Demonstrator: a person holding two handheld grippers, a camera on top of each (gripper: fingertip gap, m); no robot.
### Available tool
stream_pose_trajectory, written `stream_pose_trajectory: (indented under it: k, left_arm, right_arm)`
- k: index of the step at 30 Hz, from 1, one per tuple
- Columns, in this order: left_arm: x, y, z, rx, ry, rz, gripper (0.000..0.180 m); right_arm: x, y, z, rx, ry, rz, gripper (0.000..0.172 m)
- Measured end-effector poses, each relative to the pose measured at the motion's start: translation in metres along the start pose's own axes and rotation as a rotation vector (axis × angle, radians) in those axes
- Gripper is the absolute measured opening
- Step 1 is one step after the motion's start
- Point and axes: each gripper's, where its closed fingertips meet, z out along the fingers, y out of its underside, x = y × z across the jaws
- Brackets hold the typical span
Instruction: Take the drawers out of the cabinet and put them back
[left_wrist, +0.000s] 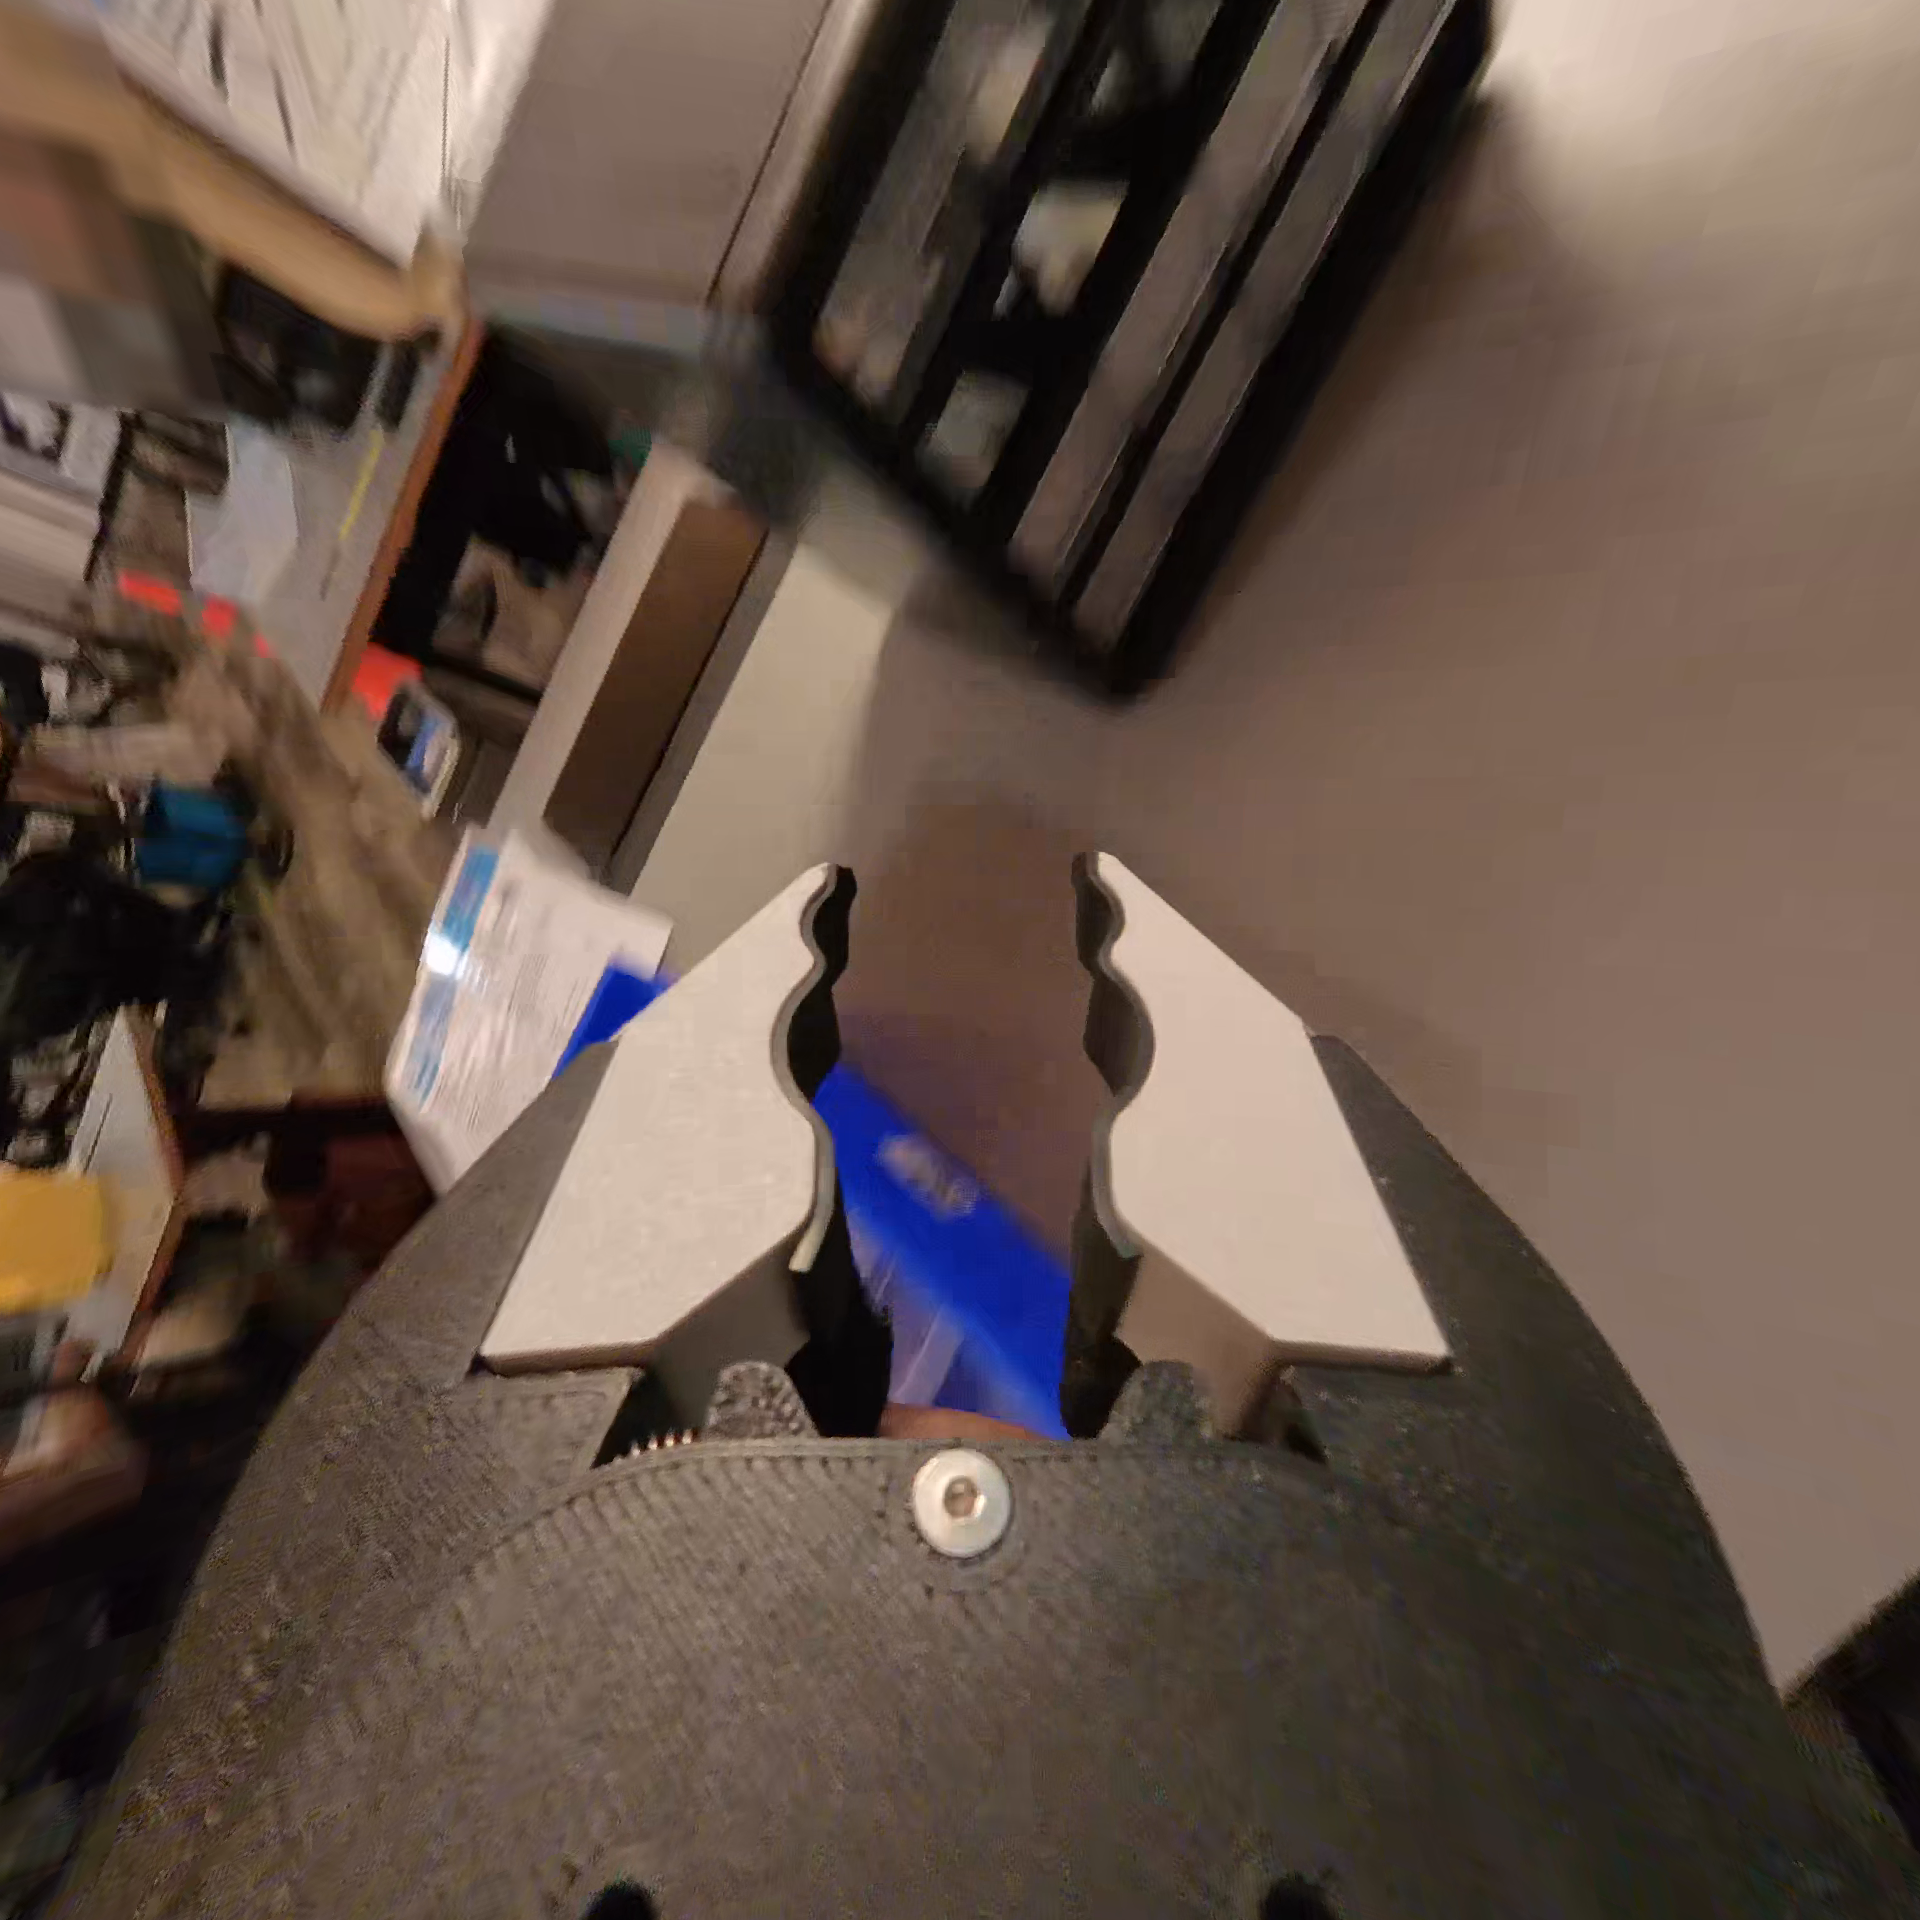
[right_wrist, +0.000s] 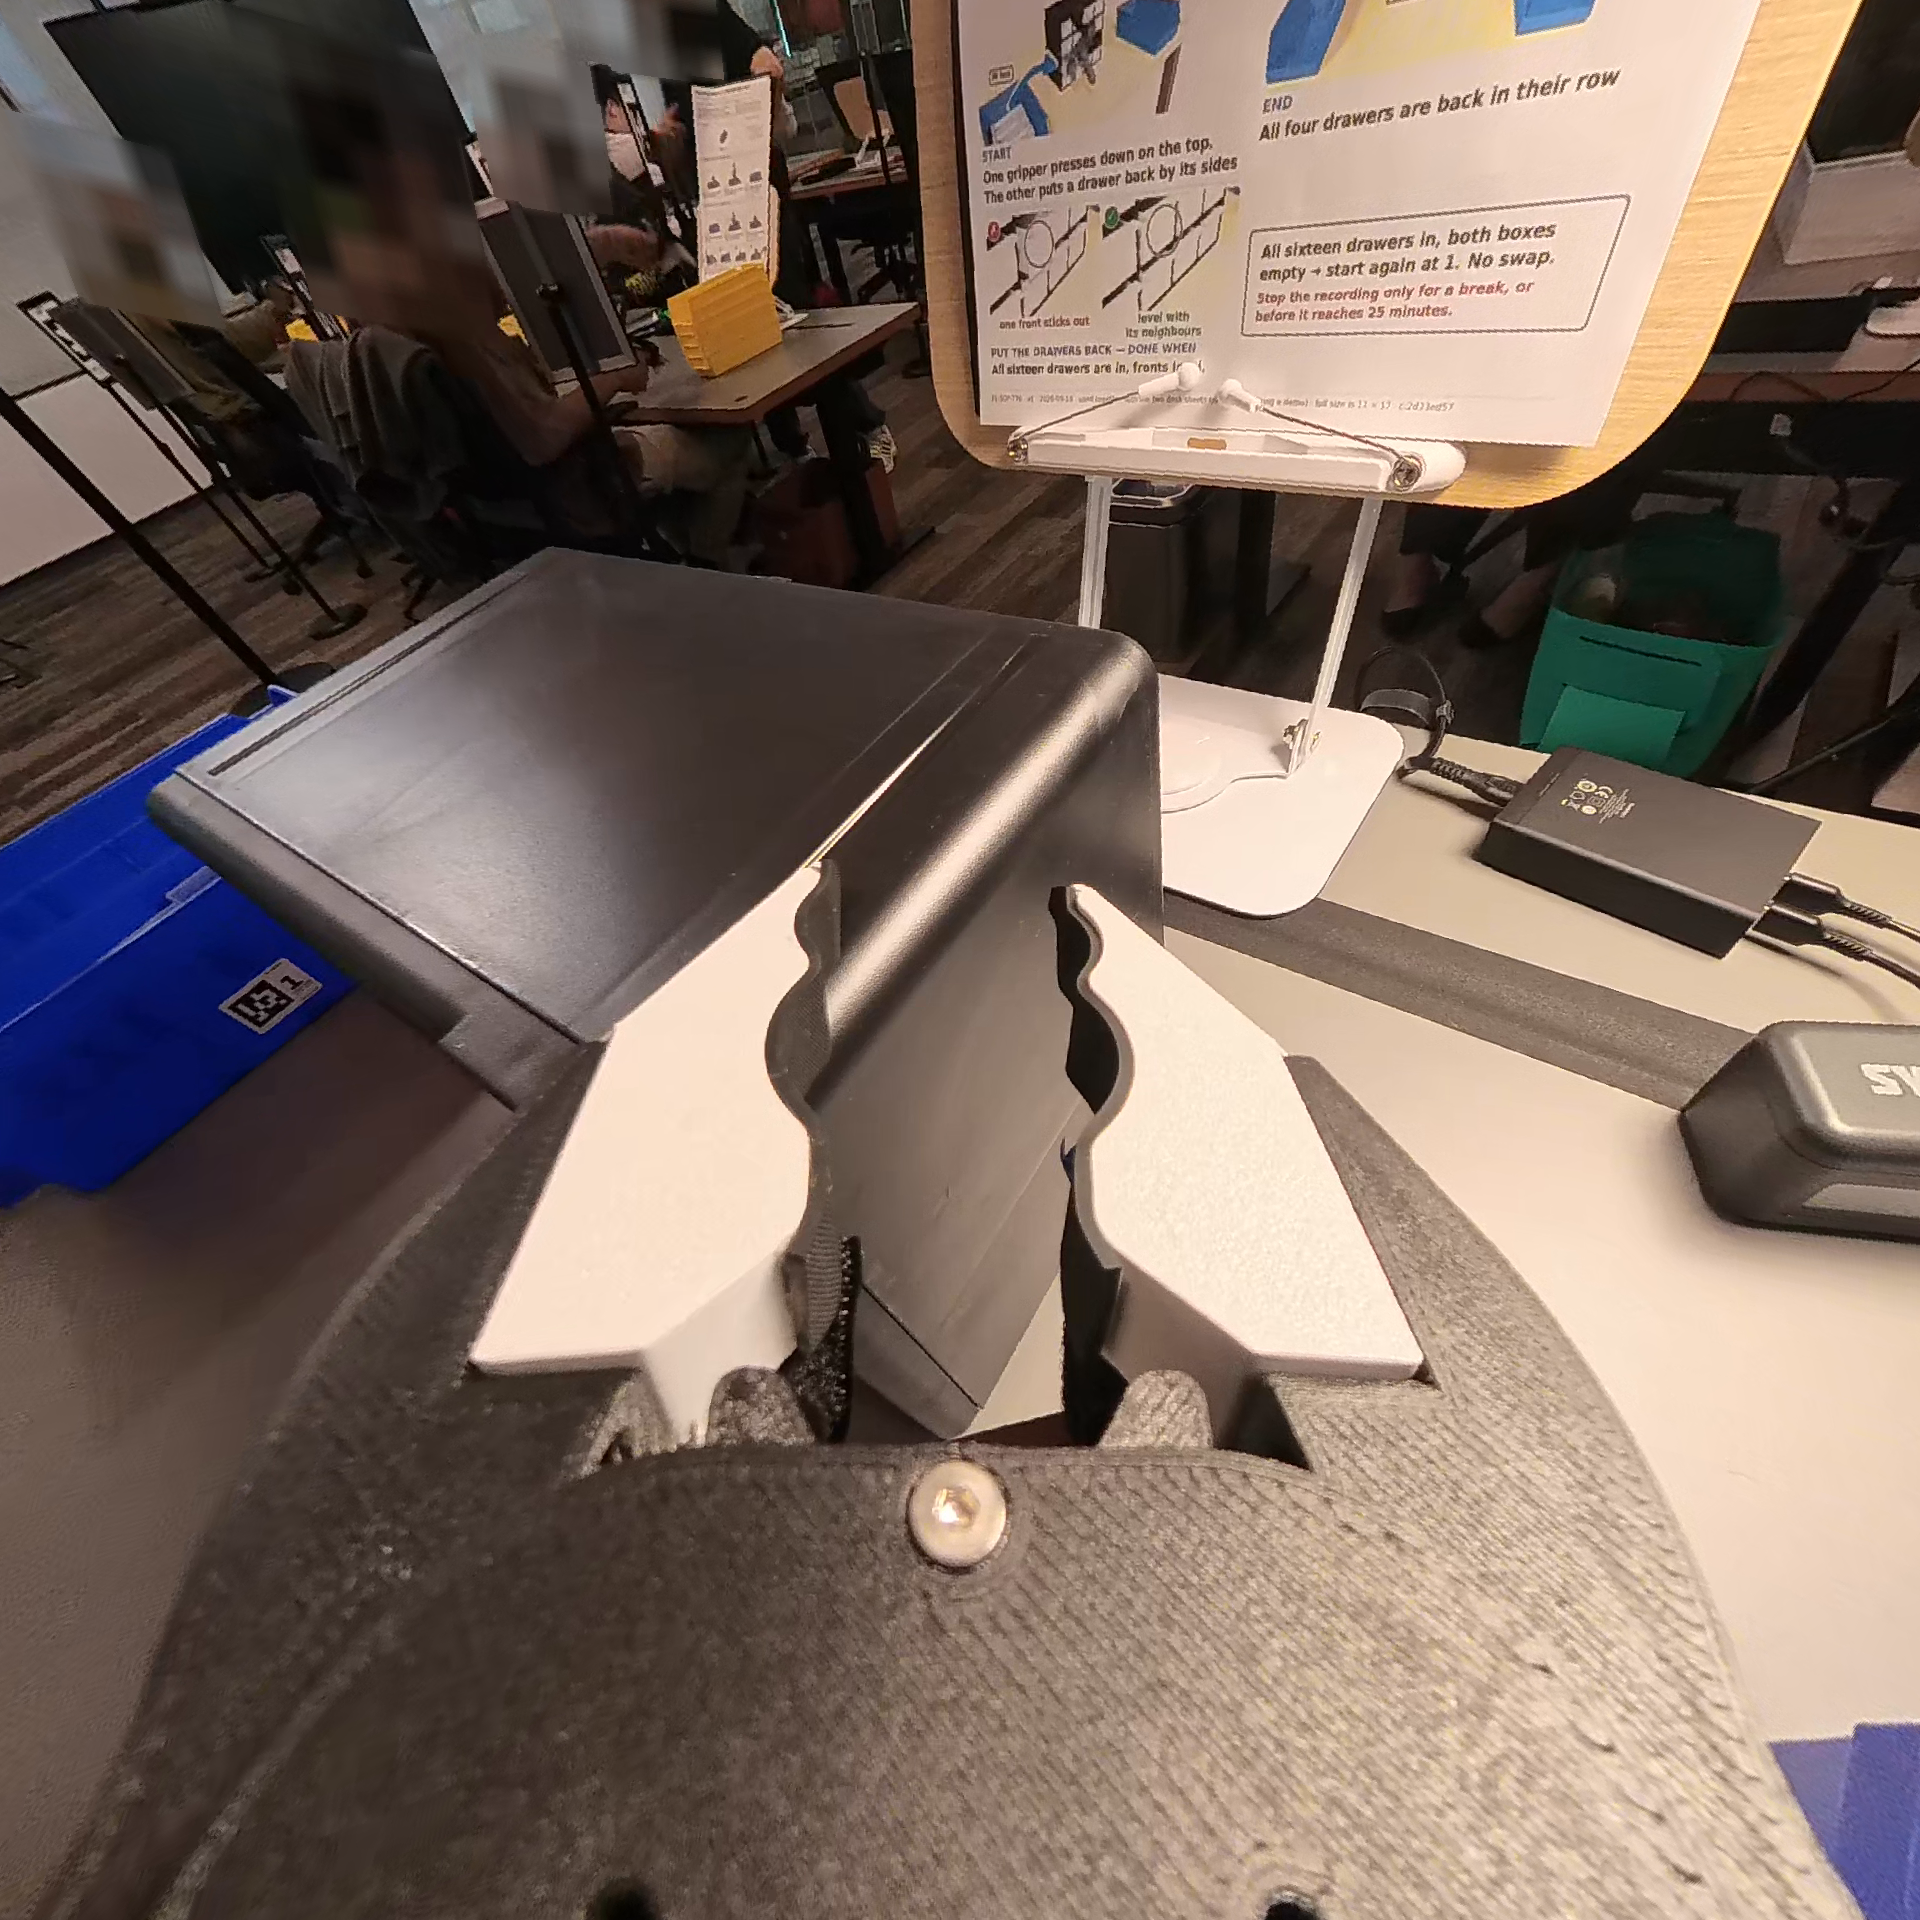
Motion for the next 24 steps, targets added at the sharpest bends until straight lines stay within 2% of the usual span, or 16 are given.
stream_pose_trajectory:
  k: [5,9,12,13,19,24]
  left_arm:
    - [-0.053,0.124,-0.035,-0.332,0.048,-0.029,0.051]
    - [-0.042,0.194,-0.020,-0.432,0.208,-0.055,0.052]
    - [-0.035,0.241,-0.002,-0.550,0.235,-0.033,0.053]
    - [-0.033,0.250,0.004,-0.567,0.239,-0.028,0.052]
    - [-0.030,0.280,0.025,-0.643,0.216,0.014,0.015]
    - [-0.025,0.278,0.014,-0.668,0.257,-0.007,0.006]
  right_arm:
    - [0.000,0.000,0.000,0.000,-0.003,0.000,0.044]
    - [0.000,0.000,0.000,0.000,-0.003,-0.002,0.044]
    - [0.000,0.000,0.000,0.003,-0.006,0.000,0.044]
    - [0.000,0.001,0.000,0.003,-0.007,0.001,0.045]
    - [0.000,0.001,0.000,0.004,-0.012,0.000,0.045]
    - [0.000,0.000,0.000,0.003,-0.015,-0.001,0.045]
